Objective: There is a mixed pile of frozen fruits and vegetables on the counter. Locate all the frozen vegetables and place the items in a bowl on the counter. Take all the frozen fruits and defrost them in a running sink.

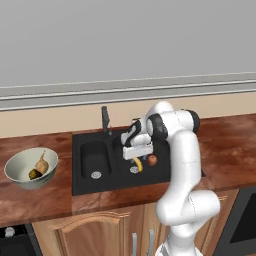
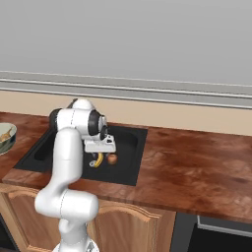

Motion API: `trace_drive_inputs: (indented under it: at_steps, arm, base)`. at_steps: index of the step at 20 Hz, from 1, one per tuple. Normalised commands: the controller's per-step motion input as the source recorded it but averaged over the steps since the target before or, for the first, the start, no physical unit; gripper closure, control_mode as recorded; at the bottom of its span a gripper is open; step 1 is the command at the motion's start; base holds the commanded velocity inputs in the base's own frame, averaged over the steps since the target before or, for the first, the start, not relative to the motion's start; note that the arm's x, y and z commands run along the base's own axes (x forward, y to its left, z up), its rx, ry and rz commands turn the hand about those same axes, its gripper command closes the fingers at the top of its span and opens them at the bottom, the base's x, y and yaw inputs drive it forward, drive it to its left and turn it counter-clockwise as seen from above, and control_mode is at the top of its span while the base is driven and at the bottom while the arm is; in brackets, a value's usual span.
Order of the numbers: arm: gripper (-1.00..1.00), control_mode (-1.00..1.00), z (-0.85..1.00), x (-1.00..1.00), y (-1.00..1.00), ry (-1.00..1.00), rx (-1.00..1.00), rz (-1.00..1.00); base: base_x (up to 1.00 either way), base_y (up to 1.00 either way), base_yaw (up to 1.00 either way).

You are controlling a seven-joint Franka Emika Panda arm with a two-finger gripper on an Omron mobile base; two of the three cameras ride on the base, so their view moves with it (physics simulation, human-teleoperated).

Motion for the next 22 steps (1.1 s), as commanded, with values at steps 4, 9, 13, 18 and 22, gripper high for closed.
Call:
trace_drive_inputs:
  at_steps: [4,9,13,18,22]
  arm:
    - [-1.0,-1.0,0.67,-0.17,0.0,-0.04,-0.1,-0.02]
    - [-1.0,-1.0,0.64,-0.41,-0.02,-0.04,-0.04,-0.01]
    - [-1.0,-1.0,0.44,-0.68,-0.2,-0.02,0.15,-0.09]
    - [-1.0,-1.0,0.7,-0.56,-0.14,-0.02,0.15,-0.1]
    - [-1.0,-1.0,1.0,-0.13,0.0,0.02,0.05,-0.06]
  base:
    - [0.0,0.0,0.0]
    - [0.0,0.0,0.0]
    - [0.0,0.0,0.0]
    - [0.0,0.0,0.0]
    - [0.0,0.0,0.0]
